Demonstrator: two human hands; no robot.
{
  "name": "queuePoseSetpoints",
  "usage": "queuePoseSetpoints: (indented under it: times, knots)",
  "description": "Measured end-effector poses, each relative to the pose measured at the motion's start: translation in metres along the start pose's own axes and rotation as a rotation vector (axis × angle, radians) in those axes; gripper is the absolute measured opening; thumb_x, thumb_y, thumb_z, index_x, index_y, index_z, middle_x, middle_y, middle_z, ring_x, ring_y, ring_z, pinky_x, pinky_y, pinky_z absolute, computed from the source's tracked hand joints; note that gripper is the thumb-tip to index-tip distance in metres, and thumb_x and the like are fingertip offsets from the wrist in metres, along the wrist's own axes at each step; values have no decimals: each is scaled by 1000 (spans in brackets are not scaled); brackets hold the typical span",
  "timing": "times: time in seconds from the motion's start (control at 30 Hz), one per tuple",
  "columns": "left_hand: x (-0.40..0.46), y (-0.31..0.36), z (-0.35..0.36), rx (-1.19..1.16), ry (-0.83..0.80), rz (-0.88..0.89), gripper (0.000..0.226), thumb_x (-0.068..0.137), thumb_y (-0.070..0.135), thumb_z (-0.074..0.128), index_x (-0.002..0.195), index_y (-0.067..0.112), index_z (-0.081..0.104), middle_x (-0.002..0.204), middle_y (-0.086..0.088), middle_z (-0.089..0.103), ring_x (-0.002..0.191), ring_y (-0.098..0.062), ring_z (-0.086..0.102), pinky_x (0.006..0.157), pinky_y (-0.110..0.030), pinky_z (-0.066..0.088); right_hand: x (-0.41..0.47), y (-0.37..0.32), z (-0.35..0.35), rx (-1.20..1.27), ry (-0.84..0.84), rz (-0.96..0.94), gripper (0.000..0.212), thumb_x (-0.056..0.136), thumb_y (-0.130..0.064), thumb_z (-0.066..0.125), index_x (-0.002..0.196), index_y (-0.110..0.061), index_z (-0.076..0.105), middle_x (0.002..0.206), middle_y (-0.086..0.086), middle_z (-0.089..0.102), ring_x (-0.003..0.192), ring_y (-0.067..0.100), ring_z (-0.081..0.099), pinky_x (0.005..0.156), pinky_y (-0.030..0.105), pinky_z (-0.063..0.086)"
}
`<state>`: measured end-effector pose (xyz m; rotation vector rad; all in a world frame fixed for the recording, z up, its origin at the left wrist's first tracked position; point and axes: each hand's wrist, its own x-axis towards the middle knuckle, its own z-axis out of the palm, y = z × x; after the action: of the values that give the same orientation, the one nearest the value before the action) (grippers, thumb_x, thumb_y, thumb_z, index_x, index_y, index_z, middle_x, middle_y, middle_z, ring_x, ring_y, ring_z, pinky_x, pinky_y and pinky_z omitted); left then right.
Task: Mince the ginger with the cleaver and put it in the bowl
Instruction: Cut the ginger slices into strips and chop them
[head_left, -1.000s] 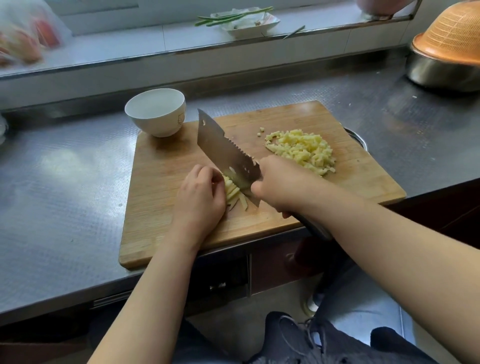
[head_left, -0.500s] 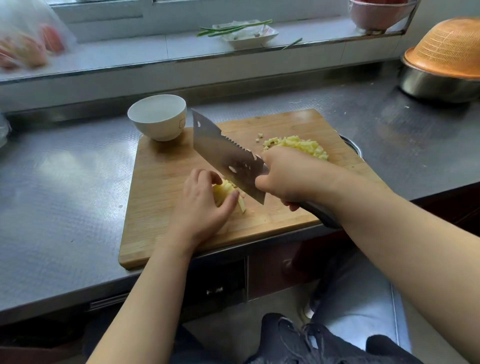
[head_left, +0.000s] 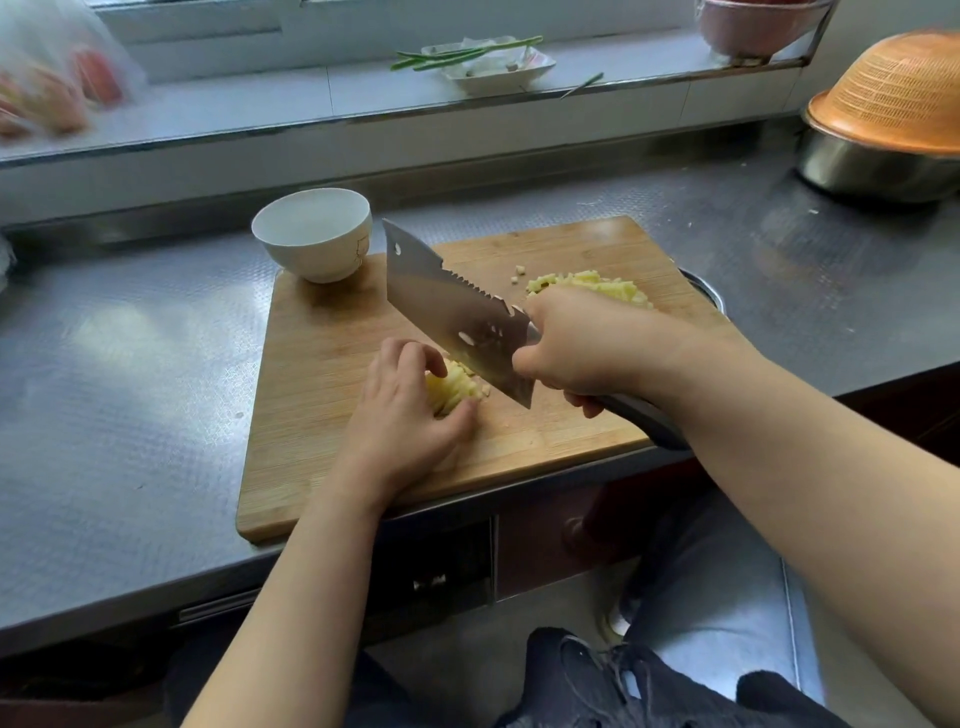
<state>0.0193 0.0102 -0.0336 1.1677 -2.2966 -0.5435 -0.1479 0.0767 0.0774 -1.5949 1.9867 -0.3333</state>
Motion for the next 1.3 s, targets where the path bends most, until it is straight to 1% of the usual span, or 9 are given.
queuePoseSetpoints:
  times: [0.17,0.37,0.53,0.6,0.73,0.9,1.0,1.1,1.3]
  knots:
    - [-2,-2,1,3,39,16,26,80,39,68,89,25,49,106,7,39,105,-14,42,90,-30,38,-1,-4,4,-13,-9,-21,7,95,-8,49,101,-7,53,72,12,60,50,19,56,43,26,50]
    - [-4,-4,-1,1,36,55,11,85,33,68,91,28,60,105,9,43,104,-13,46,89,-29,40,0,-2,2,3,-7,-18,13,96,-8,48,107,-8,54,71,11,58,48,18,56,43,26,49]
    - [-4,-2,0,-6,33,51,20,84,40,65,96,31,52,109,10,39,106,-14,45,87,-30,41,-3,-4,-2,-4,3,-18,10,97,-9,48,106,-8,53,72,11,58,48,17,55,41,24,48]
    - [-3,-1,-1,-6,30,38,24,83,40,65,96,29,48,109,10,37,107,-13,42,88,-28,38,-3,-6,-1,-2,3,-21,15,96,-9,48,110,-7,54,72,11,58,49,17,56,42,25,49]
    - [-1,-1,0,17,19,26,20,83,39,63,91,26,51,107,8,37,108,-12,39,88,-28,36,-1,-8,4,-17,-12,-17,22,96,-8,48,117,-5,55,72,12,59,51,18,57,42,25,49]
    - [2,-1,1,46,-4,15,12,84,34,62,86,29,51,104,7,38,107,-14,38,91,-30,38,1,-12,11,-55,-34,0,11,96,-7,47,106,-5,54,67,12,58,47,18,55,38,24,46]
    - [4,-2,3,66,-12,28,11,85,32,61,84,29,51,104,7,38,106,-14,37,91,-28,35,3,-18,10,-70,-65,32,5,96,-4,46,97,-5,51,70,13,57,47,19,54,37,23,46]
    - [5,-5,4,49,9,46,15,84,29,63,83,30,48,102,6,39,103,-13,36,89,-26,32,9,-23,10,-89,-91,44,12,96,-1,46,86,-6,49,73,16,57,48,20,53,39,25,49]
    - [5,-8,9,66,41,54,12,83,30,63,89,23,55,99,5,38,100,-12,34,87,-28,33,10,-16,26,-130,-54,53,10,94,-4,47,93,-4,57,78,19,64,53,27,63,44,33,57]
